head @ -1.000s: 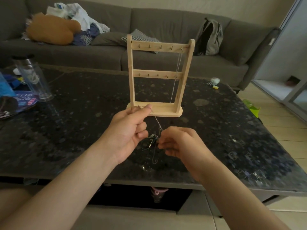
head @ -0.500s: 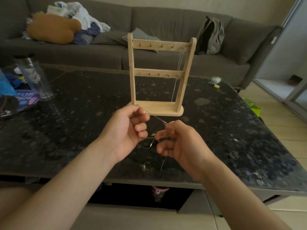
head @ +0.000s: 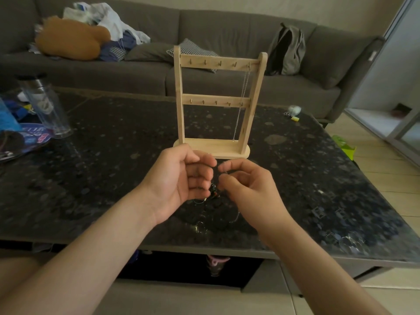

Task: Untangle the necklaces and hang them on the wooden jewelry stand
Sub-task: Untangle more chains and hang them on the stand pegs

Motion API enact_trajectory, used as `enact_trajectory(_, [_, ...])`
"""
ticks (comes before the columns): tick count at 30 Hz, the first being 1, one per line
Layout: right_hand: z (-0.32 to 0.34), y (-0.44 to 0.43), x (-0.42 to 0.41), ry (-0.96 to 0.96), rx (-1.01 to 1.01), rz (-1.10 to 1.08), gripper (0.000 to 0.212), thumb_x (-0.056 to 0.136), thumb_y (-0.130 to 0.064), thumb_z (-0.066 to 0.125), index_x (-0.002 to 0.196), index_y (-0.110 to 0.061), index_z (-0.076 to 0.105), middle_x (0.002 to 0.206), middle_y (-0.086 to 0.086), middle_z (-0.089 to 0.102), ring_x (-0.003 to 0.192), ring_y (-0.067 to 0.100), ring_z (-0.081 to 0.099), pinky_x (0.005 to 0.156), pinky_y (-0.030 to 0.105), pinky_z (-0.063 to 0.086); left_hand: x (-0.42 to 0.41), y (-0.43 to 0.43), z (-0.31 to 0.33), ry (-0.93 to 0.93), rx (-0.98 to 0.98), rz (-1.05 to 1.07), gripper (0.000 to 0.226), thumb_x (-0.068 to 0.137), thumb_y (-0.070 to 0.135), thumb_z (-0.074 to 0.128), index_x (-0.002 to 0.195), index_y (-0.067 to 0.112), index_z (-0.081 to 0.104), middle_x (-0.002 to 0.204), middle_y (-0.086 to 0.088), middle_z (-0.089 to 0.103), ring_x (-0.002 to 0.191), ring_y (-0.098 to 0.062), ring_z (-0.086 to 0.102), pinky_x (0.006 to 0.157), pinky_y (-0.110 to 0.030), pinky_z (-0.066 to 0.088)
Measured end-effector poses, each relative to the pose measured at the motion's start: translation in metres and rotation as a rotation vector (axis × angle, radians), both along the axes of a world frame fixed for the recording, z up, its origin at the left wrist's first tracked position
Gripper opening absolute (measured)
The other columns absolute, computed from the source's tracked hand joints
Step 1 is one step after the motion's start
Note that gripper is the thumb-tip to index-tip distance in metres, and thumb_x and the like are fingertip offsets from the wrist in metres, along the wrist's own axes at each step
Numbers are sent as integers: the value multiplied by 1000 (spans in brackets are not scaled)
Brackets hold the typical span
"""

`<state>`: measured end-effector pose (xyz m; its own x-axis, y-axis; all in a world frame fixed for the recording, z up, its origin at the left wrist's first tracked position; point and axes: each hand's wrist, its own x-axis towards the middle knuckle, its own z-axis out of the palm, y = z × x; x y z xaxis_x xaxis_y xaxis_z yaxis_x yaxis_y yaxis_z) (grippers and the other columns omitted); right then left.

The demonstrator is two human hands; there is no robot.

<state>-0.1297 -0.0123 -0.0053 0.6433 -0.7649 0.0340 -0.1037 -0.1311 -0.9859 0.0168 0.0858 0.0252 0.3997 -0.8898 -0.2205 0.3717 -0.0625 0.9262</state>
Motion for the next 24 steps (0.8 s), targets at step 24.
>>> enact_trajectory(24, [7,1,-2,-1,41,48,25,94,-5,74,112,-23,71,66,7,66,62,19,56,60,29,49,0,-6,-11,-294,163,-7,32,110,27,53,90,9,70,55,1,33,55,-15,39,89,-46,55])
